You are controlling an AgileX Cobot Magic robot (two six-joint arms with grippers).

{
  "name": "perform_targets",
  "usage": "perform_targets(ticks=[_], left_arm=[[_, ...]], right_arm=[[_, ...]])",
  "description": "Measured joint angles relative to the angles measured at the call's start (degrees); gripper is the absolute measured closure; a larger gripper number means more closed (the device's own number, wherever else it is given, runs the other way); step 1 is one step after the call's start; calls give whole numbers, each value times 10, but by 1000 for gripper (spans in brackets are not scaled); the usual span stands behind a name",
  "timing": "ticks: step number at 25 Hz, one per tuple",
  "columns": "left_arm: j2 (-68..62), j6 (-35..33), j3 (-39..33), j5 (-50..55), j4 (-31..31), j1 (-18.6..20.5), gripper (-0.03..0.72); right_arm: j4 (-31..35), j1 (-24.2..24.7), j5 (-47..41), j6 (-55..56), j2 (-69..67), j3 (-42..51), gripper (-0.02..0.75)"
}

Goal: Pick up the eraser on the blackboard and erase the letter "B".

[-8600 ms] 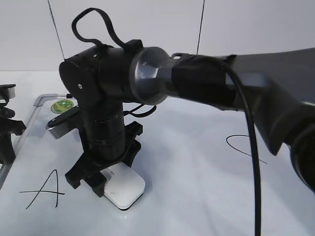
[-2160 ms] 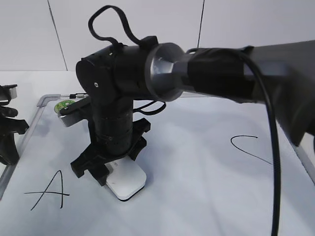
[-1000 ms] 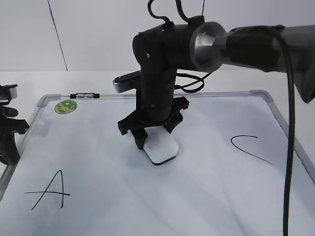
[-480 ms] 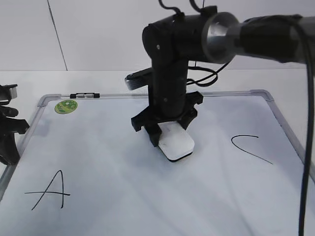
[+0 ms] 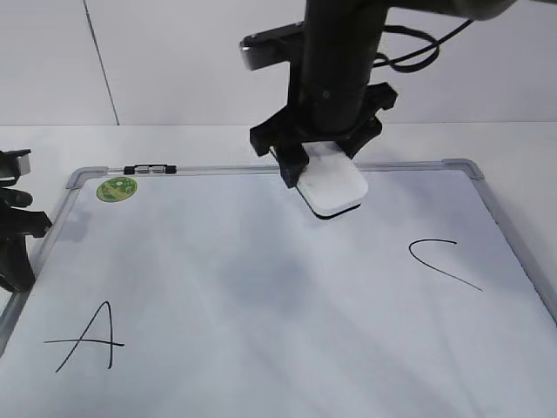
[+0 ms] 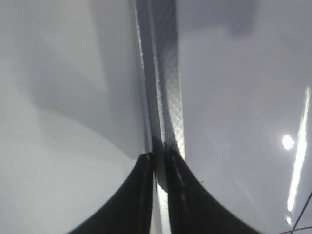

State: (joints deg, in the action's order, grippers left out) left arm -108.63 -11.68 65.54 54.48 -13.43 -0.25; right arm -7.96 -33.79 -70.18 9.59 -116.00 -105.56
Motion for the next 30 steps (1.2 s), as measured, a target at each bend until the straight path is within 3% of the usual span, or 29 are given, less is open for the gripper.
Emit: perform_targets(ticks=[9,21,30], left_arm=[[0,0,0,0,0,0,639],[0,0,0,0,0,0,639],[0,0,0,0,0,0,639]], right_arm=[[6,90,-5,4,66,7,216],[5,178,-6,5,169,212,216],[53,244,10,-16,171,262,216]])
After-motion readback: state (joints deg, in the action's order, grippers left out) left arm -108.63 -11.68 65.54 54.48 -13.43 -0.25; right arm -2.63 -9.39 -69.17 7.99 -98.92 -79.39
